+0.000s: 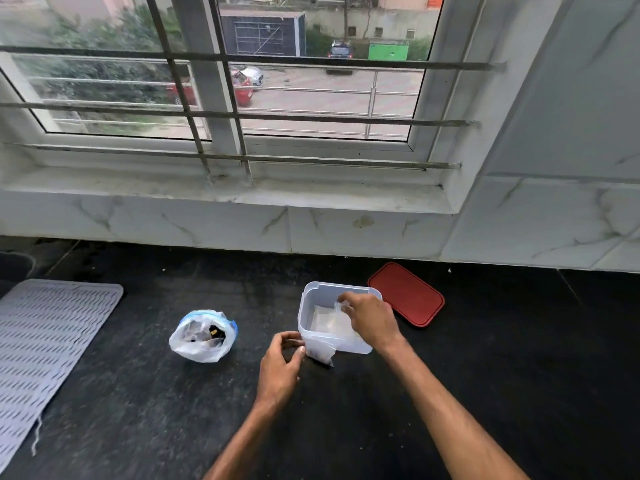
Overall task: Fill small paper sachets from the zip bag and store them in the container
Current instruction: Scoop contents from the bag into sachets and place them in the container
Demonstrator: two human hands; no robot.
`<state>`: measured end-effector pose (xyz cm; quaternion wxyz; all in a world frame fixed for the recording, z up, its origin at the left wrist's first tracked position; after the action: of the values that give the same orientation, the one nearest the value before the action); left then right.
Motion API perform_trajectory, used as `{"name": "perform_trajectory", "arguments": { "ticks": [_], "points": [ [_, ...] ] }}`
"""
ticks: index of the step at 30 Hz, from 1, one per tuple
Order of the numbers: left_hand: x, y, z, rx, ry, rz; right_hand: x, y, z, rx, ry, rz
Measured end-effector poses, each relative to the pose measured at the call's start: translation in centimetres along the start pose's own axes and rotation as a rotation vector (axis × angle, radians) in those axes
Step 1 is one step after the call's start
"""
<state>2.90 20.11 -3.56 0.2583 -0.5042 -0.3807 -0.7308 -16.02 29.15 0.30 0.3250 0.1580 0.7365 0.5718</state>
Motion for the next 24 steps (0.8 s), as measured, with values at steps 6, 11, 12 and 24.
{"name": "perform_trajectory", "arguments": {
  "ticks": [6,11,12,24],
  "points": [
    [0.6,1.1,0.5,0.085,-0.035,-0.021,0.8,-2.6,-3.3,-0.428,0.167,0.196],
    [1.5,1.7,1.3,0.132,-0.086,-0.050,1.4,-3.2,-3.2,-0.454,0.150,0.119],
    [1.9,1.7,1.4,0.141,-0.127,-0.065,1.6,-2.9,-3.3,-0.413,0.128,0.074],
    [7.8,-2.2,1.8,-0.090,-0.526,-0.147,-3.5,9.5,3.3,-0.231,0.408,-0.299]
  ]
}}
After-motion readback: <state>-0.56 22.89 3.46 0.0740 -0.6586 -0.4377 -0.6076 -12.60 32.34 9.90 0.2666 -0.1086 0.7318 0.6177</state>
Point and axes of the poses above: each hand's wrist, its own z-axis away from the middle knuckle, its own y-axis out of the back of the hand, x = y × z, the point moved 1 cm from there along -z, towards the middle knuckle, and after that the axes turned 5 degrees about x, right-handed, at the moved point
